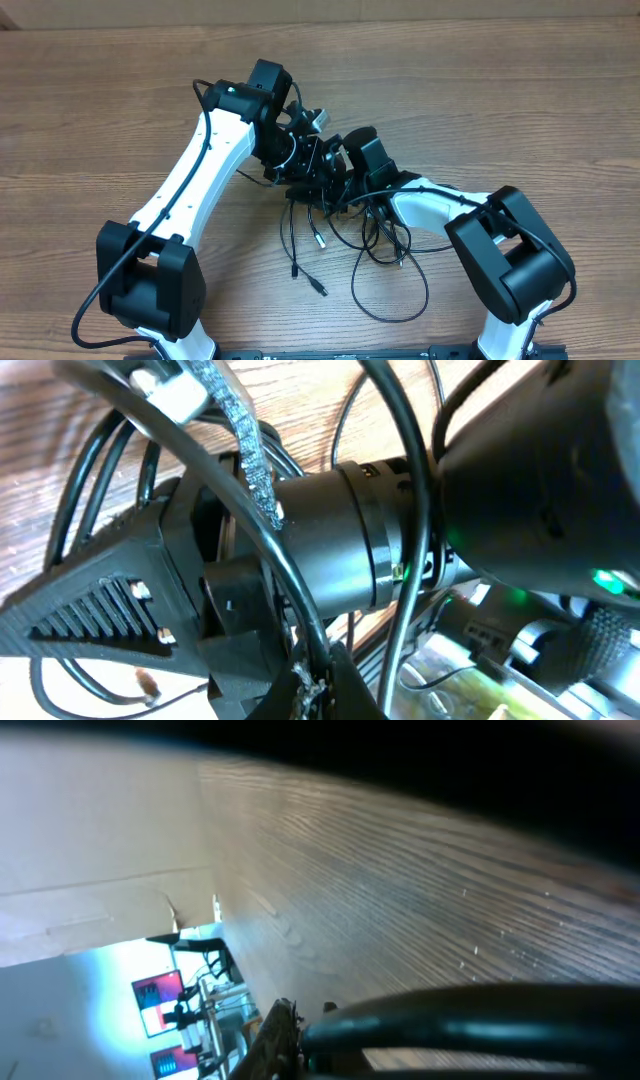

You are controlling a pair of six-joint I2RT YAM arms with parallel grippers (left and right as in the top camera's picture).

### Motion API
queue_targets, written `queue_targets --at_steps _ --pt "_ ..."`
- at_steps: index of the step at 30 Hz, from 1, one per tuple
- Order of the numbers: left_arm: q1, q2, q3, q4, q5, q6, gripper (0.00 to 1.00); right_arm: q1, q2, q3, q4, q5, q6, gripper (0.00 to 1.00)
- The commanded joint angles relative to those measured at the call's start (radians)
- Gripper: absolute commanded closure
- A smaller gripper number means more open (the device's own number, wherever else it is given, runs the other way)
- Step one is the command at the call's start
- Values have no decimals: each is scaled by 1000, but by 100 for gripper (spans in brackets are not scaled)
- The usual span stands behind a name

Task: Untangle cables

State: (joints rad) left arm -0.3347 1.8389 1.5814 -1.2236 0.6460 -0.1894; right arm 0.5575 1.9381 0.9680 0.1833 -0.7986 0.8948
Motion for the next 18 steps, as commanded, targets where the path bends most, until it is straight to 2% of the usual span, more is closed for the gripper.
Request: queue_targets --at_steps 1,3,8,10,13,18 --pt "80 13 -29 -14 -504 -153 96 -99 -94 -2 11 -156 -44 96" --pt "83 13 -28 -2 -410 -119 96 -99 -94 -2 -14 -116 -72 96" --pt "126 13 -28 12 -29 101 96 -99 -94 -2 -130 79 -119 96" --pt "160 13 -28 10 61 153 96 -99 -94 -2 -172 146 -119 96" --pt "185 13 -28 10 45 153 96 -99 -94 -2 -162 117 -118 96" --pt "187 13 -29 2 -80 152 96 -99 -94 -2 -47 -84 -117 96"
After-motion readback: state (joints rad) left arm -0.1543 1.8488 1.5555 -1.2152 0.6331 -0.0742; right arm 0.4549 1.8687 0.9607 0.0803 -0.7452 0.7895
